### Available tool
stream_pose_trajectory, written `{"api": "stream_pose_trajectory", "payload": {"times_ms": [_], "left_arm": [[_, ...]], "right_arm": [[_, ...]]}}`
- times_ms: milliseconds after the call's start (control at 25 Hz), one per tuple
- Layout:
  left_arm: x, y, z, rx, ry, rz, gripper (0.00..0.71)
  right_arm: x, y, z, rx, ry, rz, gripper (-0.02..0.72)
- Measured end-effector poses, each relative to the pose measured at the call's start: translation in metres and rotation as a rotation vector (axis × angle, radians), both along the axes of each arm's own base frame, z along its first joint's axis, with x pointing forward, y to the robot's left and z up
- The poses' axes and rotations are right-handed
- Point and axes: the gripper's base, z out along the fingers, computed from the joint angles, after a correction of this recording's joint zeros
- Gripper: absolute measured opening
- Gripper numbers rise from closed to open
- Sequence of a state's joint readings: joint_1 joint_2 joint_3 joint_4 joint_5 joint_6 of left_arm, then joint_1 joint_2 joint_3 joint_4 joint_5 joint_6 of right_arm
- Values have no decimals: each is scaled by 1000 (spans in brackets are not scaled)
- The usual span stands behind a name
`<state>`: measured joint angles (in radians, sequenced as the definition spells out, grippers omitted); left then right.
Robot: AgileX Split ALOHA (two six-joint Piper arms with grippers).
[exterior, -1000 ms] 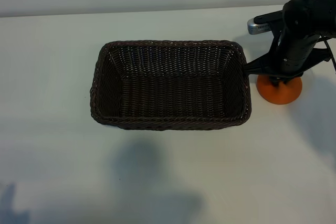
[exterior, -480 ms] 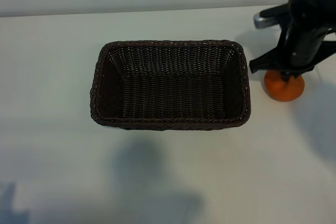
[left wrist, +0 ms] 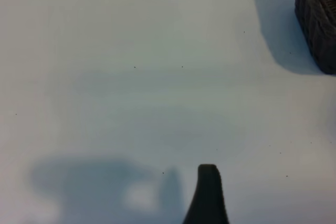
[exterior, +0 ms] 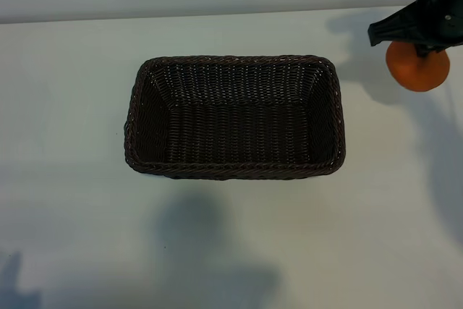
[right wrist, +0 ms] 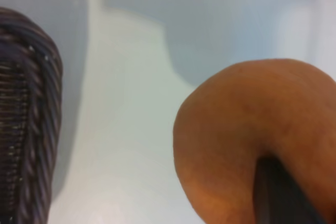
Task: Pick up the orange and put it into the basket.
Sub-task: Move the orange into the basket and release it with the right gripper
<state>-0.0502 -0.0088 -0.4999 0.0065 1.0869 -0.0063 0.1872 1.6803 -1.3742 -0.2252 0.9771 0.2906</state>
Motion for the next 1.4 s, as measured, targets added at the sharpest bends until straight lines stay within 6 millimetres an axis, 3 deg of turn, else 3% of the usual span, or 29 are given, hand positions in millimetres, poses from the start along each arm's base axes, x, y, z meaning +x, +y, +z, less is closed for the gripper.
{"api": "stream_pose_trajectory", "payload": {"times_ms": [240,600,800,1040,1400], "left_arm": [[0,0,0,0,0,0,592],[0,0,0,0,0,0,592],[0,0,0,0,0,0,592],[0,0,0,0,0,0,592],[0,0,0,0,0,0,592]], "right_arm": [[-11,14,16,15,13,61,94],[-40,108,33,100,-9,329,94],[-35,132,33,124,-51,385,94],[-13,145,3,107,-5,400,94],[8,165,-72,87,143,439,94]]}}
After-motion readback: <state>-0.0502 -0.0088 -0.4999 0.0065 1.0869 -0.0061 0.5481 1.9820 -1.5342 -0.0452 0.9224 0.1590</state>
